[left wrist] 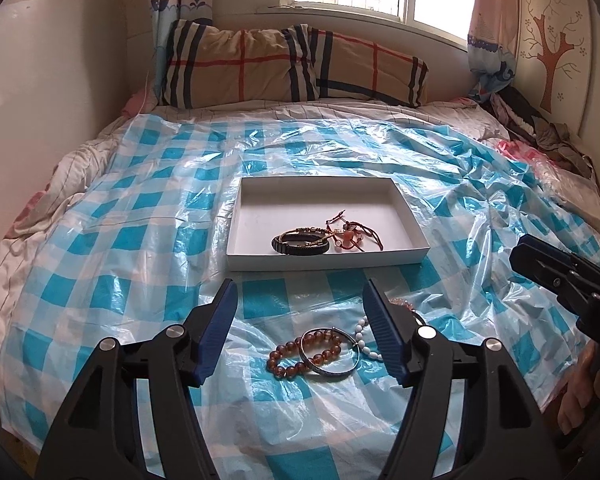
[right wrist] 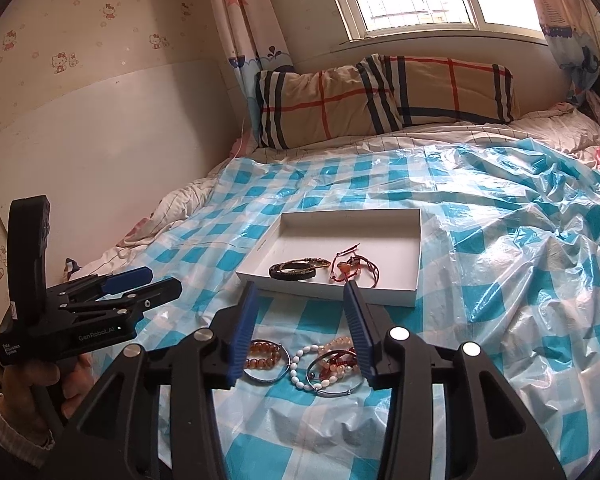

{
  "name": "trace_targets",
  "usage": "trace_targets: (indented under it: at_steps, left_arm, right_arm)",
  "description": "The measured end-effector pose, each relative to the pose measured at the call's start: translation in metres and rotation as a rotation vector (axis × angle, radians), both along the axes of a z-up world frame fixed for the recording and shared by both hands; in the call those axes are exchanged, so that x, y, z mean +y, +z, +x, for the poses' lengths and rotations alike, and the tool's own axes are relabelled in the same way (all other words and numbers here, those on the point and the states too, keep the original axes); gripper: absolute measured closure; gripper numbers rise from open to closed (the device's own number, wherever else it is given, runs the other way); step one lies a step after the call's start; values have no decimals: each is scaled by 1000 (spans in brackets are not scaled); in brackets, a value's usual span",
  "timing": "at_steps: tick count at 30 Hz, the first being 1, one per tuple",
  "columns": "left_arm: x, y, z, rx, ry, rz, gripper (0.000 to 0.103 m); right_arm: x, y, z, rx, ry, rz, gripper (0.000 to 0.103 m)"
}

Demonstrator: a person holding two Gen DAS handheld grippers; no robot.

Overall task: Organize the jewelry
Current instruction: 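Reach the left gripper to the amber bead bracelet while the right reaches the pearl bracelet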

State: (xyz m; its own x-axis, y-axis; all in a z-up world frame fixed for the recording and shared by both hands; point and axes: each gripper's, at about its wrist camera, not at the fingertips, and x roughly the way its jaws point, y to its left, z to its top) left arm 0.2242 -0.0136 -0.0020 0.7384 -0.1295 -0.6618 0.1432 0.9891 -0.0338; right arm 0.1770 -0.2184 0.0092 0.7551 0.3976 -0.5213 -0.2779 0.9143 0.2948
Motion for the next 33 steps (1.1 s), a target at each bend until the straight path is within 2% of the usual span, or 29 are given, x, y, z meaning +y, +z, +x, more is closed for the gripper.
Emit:
trace_targets:
  at_steps: [6,9,16,20,27,33]
  left_arm:
    - [9,-2,-5,14,18,-2,40]
    - [19,-7,-5,25,39,-8,38]
    - [42,-32,-4,85,73,6,38]
    - [42,-49,-3,118,48,22,38]
    - [18,-72,10,142,-21,68,38]
    - [-5,-92,34,158,-73,106,38]
  right_arm:
    - [-3,-2,-6,11,-8,0,57]
    - [-4,-5,-7,24,-9,-3,52]
    - [-8,-28,-4,79,-14,-8,51]
    - [-5,-47,1,124,-1,-21,51]
    - [2,-80,17,193,21,-51,51]
    - [1,-110,39,265,16,-73,59]
